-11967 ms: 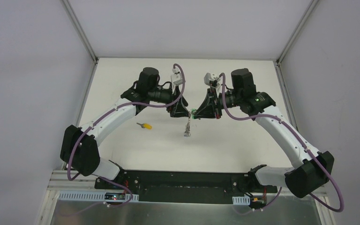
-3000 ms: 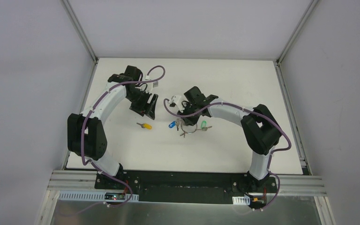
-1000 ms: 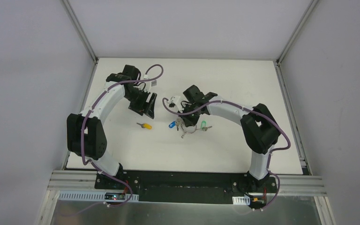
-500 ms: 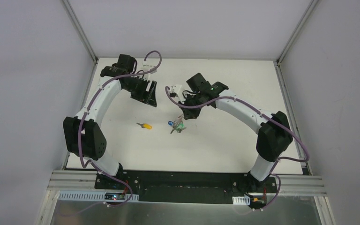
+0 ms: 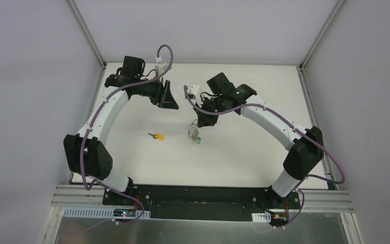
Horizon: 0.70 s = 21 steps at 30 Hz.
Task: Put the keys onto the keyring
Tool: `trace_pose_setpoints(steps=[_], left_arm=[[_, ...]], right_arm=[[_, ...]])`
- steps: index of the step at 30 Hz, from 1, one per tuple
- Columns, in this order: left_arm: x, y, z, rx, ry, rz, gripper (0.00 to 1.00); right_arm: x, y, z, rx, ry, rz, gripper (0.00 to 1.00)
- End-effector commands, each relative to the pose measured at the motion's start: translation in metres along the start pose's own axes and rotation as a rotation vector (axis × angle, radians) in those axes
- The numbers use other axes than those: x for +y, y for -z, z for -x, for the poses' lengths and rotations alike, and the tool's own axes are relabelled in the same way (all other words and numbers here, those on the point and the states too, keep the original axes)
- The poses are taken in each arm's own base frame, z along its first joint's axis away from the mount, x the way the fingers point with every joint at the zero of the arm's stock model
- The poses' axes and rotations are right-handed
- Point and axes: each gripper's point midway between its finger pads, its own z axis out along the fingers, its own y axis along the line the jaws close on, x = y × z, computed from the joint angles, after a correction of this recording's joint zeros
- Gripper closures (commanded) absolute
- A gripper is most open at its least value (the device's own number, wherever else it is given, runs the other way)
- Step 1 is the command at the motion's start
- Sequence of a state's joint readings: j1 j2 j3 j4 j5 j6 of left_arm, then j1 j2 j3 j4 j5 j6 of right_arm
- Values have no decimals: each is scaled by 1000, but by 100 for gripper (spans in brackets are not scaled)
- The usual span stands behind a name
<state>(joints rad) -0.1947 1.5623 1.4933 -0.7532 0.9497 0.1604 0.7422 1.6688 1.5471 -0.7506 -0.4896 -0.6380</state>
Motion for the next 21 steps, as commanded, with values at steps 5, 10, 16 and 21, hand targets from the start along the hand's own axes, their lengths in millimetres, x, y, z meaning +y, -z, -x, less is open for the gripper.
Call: trace_pose_setpoints(steps=[5, 10, 16, 21], left_arm=[[-36, 18, 12, -199, -374, -58, 41], [-49, 23, 3, -217, -583, -39, 39], [-74, 20, -9, -126, -774, -68, 38], [-88, 16, -19, -41, -932, -81, 43]], right_arm=[[28, 35, 48, -151, -105, 139, 100], [32, 38, 55, -156, -160, 196, 100], [37, 42, 55, -162, -138, 220, 100], [42, 46, 55, -172, -138, 242, 100]])
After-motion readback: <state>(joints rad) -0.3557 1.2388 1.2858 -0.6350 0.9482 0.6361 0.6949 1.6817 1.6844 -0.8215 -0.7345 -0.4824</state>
